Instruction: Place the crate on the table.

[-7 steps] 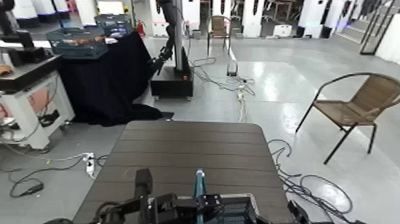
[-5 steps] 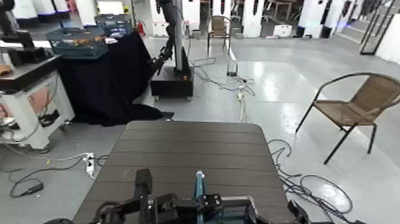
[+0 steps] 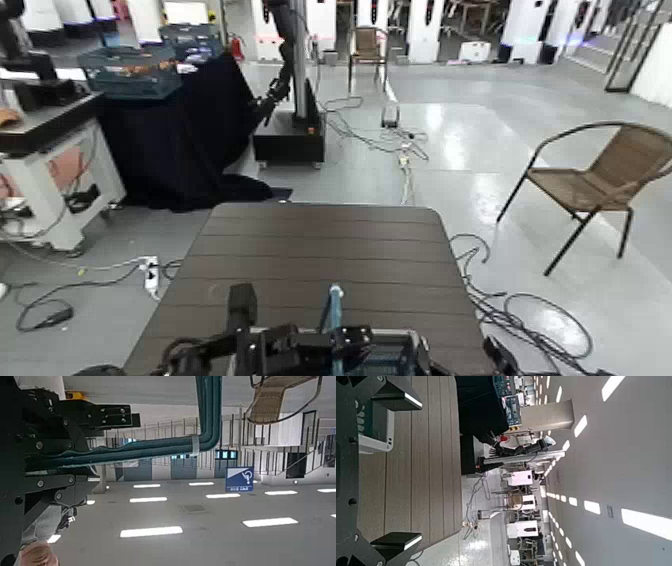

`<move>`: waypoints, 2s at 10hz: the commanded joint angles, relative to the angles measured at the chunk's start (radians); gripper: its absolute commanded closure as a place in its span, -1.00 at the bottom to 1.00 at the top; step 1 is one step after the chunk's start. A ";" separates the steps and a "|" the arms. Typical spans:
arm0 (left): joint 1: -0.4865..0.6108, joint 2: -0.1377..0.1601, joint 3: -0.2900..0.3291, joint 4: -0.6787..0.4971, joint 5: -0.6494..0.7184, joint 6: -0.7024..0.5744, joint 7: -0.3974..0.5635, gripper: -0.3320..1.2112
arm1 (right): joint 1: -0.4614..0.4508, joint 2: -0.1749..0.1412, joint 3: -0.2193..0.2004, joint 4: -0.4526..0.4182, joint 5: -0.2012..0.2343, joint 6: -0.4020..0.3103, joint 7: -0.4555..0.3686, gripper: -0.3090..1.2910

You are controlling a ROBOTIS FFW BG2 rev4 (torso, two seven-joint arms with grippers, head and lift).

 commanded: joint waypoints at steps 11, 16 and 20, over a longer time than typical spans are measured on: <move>-0.349 -0.028 -0.155 0.372 -0.293 -0.048 -0.352 0.98 | -0.012 -0.011 0.011 0.017 -0.020 -0.022 0.000 -0.43; -0.494 -0.049 -0.244 0.558 -0.425 -0.124 -0.555 0.98 | -0.017 -0.012 0.016 0.020 -0.021 -0.025 0.000 -0.43; -0.574 -0.072 -0.275 0.716 -0.502 -0.173 -0.659 0.98 | -0.026 -0.017 0.025 0.023 -0.028 -0.025 0.000 -0.43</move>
